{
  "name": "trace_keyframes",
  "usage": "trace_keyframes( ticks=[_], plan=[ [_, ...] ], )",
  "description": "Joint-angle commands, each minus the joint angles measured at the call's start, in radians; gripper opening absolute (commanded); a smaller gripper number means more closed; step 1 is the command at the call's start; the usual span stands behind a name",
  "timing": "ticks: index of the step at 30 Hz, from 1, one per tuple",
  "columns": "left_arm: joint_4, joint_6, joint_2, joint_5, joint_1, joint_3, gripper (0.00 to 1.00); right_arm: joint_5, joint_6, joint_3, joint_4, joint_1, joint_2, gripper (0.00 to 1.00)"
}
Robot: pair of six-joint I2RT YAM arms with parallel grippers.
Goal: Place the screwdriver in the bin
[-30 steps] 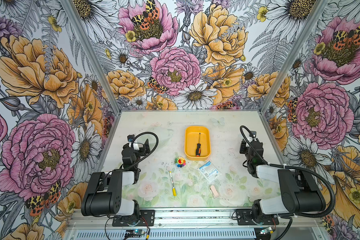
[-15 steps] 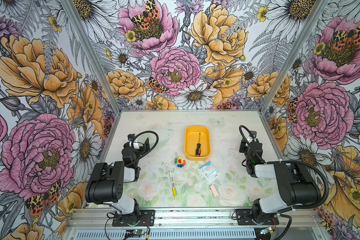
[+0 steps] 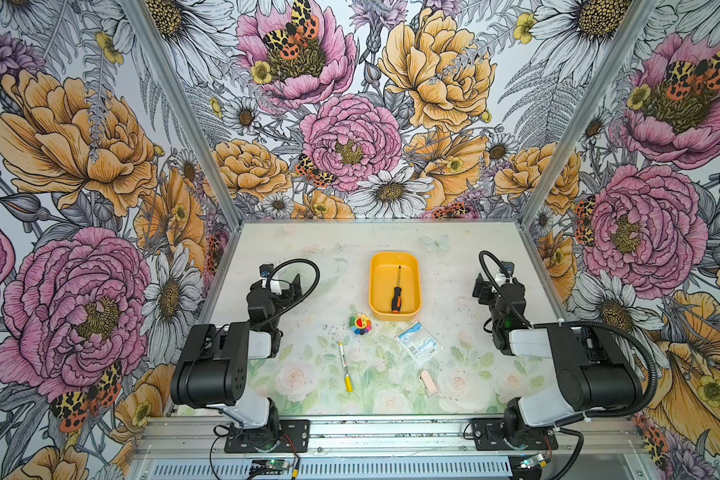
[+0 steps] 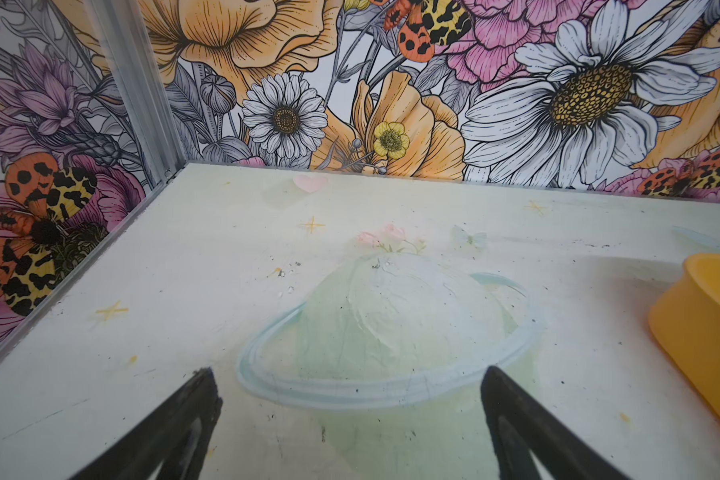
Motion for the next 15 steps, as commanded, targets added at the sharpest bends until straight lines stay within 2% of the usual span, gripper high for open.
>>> trace_keyframes(
  ticks=[1,3,15],
  plan=[
    [0.002,0.014,-0.009,-0.024,-0.006,0.011,0.99,-0.001,0.004,-0.004,0.028,-0.006,0.011,0.96],
    [-0.002,0.013,-0.009,-0.021,-0.005,0.013,0.99,-0.001,0.003,-0.004,0.028,-0.006,0.011,1.00],
    [-0.003,0.014,-0.009,-0.019,-0.005,0.013,0.99,-0.002,0.004,-0.007,0.029,-0.006,0.011,1.00]
  ],
)
